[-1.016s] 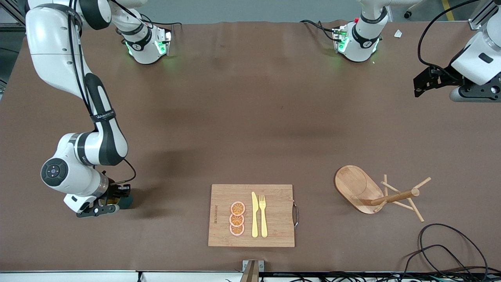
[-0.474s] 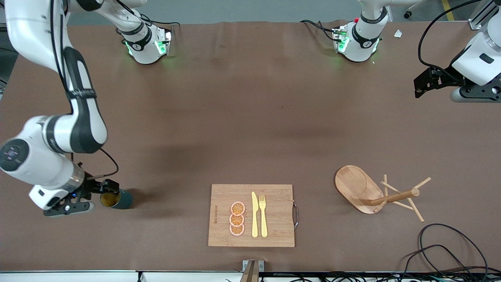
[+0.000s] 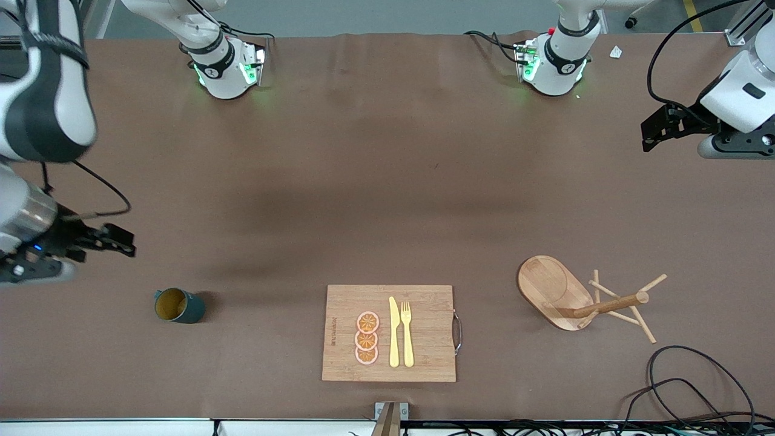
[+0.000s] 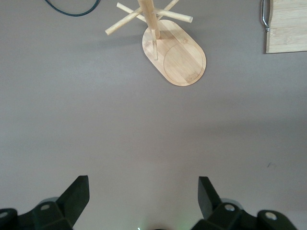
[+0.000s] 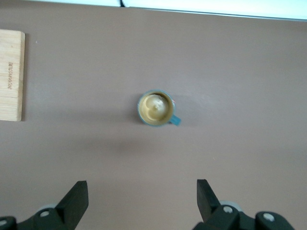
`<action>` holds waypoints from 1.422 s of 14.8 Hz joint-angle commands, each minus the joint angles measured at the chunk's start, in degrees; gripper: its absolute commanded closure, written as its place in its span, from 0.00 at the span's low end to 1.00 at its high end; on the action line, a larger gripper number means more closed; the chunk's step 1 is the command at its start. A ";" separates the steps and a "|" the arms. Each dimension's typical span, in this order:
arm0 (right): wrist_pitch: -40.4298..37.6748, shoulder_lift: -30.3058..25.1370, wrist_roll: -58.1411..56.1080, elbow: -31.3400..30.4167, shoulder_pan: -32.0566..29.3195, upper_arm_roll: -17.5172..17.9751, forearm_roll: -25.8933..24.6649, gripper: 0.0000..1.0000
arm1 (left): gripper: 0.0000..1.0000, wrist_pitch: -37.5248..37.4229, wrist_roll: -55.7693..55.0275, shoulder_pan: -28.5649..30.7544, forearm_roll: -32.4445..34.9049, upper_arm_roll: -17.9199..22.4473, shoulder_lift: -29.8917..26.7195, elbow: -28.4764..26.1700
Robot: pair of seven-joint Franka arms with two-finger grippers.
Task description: Transfer cup from left to right arm and place
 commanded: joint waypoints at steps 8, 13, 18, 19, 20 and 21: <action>0.21 -22.66 3.08 -17.55 -2.07 0.86 -0.55 0.00 | 0.00 0.86 0.67 0.23 -0.83 0.02 -0.75 -0.86; -1.36 -24.95 2.55 -16.96 -2.68 1.12 -0.64 0.00 | 0.00 0.86 0.76 0.31 -0.83 0.02 -0.75 -0.86; -7.96 -21.53 2.55 -8.86 -2.77 1.21 -3.27 0.00 | 0.00 0.86 0.76 0.23 -0.66 0.02 -0.75 -0.60; -7.79 -21.26 2.64 -8.86 -2.86 1.21 -3.27 0.00 | 0.00 0.86 0.76 0.23 -0.66 0.02 -0.75 -0.60; -7.62 -20.30 2.81 -8.51 -2.86 1.21 -3.36 0.00 | 0.00 0.86 0.76 0.14 -0.66 0.02 -0.75 -0.51; -7.61 -18.81 2.81 -6.86 -2.77 1.21 -3.45 0.00 | 0.00 0.86 0.68 -0.12 -0.40 0.02 -0.66 -0.33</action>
